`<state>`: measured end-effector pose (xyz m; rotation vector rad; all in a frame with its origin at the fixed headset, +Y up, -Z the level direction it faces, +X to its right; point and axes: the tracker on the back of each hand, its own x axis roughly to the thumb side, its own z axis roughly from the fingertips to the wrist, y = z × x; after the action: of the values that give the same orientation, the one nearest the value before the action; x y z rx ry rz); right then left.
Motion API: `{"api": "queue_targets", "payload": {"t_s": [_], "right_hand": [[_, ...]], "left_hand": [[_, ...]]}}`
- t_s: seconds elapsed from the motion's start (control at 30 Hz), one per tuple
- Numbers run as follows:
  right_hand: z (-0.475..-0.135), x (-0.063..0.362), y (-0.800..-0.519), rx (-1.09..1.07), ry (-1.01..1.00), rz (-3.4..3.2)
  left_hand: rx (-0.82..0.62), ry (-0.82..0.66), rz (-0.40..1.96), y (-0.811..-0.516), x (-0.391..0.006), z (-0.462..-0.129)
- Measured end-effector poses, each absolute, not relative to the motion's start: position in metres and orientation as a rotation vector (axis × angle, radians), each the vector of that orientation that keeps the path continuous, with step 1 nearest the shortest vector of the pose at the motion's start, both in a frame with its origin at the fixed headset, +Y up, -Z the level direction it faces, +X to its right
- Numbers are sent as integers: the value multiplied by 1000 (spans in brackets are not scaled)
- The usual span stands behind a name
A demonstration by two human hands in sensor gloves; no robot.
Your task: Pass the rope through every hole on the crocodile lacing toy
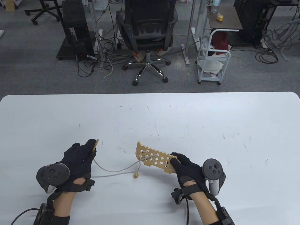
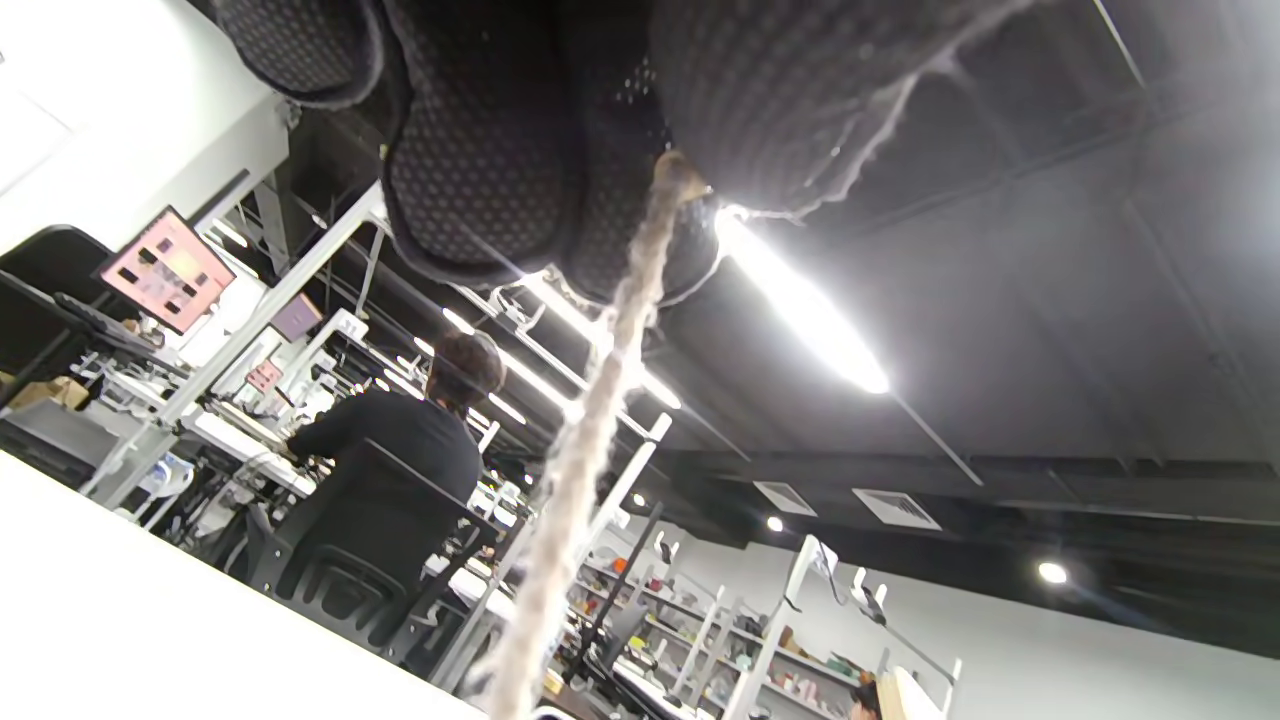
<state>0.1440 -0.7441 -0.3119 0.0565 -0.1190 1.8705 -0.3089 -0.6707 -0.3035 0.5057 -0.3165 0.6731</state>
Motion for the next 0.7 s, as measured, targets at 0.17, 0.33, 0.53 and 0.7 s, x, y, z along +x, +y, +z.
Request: {"api": "queue_targets", "payload": {"t_s": [0.17,0.33,0.53,0.7], "right_hand": [[-310,139,-743,80,-115,1879],[-309,134,-743,102,-118,1897],[-309,129,-744,128,-111,1931],[-307,123,-743,158,-111,1950]], "left_hand": [[440,-369,687,-676,-295,-306],[341,-448,719,-685,-275,-307],[264,-519,721,-693,-253,-305],[221,-567,706,-694,-238,-301]]}}
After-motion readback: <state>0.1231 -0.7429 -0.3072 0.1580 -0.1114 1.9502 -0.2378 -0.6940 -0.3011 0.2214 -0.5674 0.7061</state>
